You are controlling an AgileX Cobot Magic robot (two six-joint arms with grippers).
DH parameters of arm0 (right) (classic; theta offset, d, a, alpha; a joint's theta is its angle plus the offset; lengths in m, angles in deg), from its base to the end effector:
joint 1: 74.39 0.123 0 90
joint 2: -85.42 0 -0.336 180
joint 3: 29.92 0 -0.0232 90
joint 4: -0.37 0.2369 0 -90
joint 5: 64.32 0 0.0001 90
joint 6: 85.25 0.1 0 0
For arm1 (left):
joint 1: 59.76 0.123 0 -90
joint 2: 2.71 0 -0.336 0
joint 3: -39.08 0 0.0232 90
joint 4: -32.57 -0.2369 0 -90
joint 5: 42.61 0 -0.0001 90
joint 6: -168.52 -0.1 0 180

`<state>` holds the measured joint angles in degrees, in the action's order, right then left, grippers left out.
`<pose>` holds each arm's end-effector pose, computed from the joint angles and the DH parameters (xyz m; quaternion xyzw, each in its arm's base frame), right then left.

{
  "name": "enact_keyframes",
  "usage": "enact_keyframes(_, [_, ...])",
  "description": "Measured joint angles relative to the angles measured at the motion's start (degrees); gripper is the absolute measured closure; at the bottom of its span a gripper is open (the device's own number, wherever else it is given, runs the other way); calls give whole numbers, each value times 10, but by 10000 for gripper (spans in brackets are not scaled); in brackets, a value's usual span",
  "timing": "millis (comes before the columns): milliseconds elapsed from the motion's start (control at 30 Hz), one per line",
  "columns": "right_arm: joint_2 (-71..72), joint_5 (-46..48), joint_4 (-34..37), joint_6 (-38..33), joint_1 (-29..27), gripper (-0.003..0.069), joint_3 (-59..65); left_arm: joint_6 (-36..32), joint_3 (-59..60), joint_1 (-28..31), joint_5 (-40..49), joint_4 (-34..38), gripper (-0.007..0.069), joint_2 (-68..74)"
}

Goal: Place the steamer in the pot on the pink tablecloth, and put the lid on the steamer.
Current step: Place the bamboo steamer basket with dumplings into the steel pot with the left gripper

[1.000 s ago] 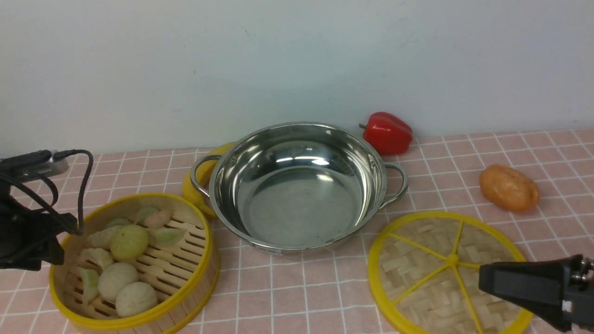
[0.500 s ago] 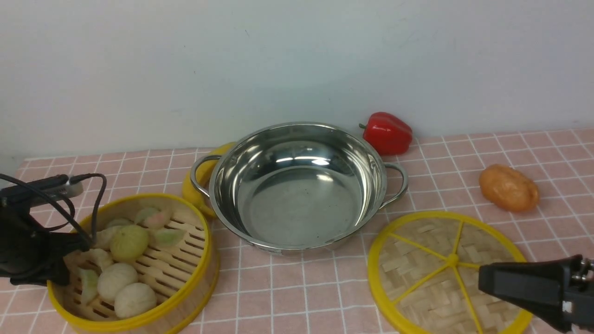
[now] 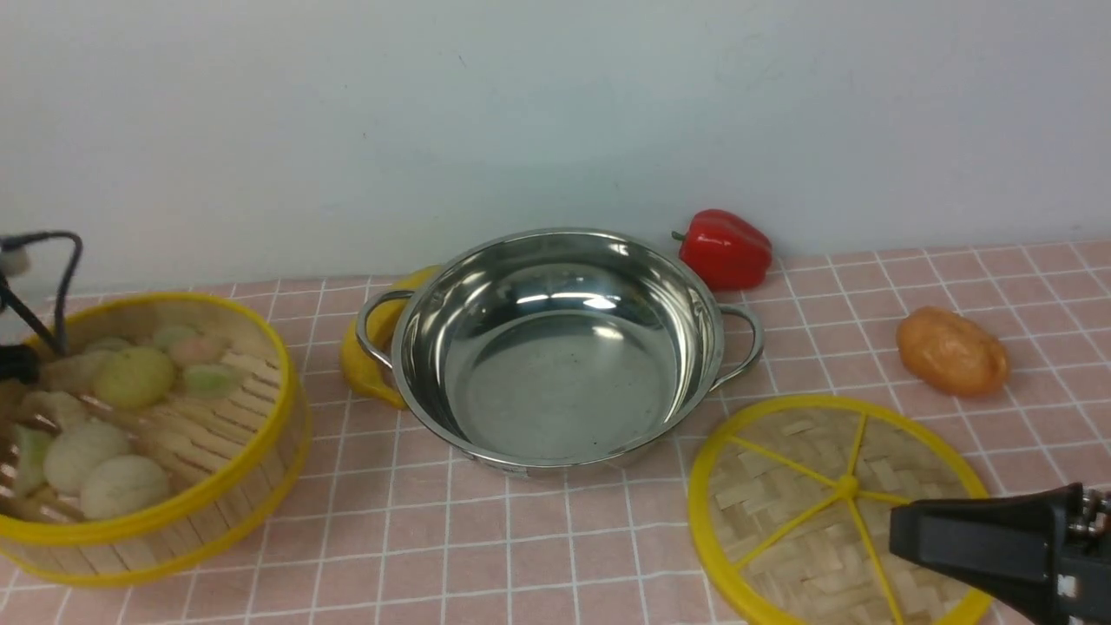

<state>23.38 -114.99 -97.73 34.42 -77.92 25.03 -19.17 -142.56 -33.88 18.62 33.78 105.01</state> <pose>0.1202 0.0692 0.2944 -0.0418 0.8310 0.4227 0.3591 0.3231 0.1547 0.3022 -0.1611 0.9807 0.0226 0.1086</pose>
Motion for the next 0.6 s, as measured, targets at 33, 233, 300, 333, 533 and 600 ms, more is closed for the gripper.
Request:
enact_keyframes(33, [0, 0, 0, 0, 0, 419, 0, 0, -21, -5, 13, 6, 595, -2])
enact_keyframes(233, [0, 0, 0, 0, 0, 419, 0, 1, -119, -123, 29, 35, 595, 0])
enact_keyframes(300, [0, 0, 0, 0, 0, 419, 0, 7, -143, -185, 20, 43, 595, 8])
enact_keyframes(333, [0, 0, 0, 0, 0, 419, 0, 15, -165, -232, 12, 46, 595, 21])
enact_keyframes(533, [0, -1, 0, 0, 0, 419, 0, 47, -273, -365, 5, 33, 595, 127])
enact_keyframes(600, [0, -1, 0, 0, 0, 419, 0, 60, -307, -387, 12, 17, 595, 166])
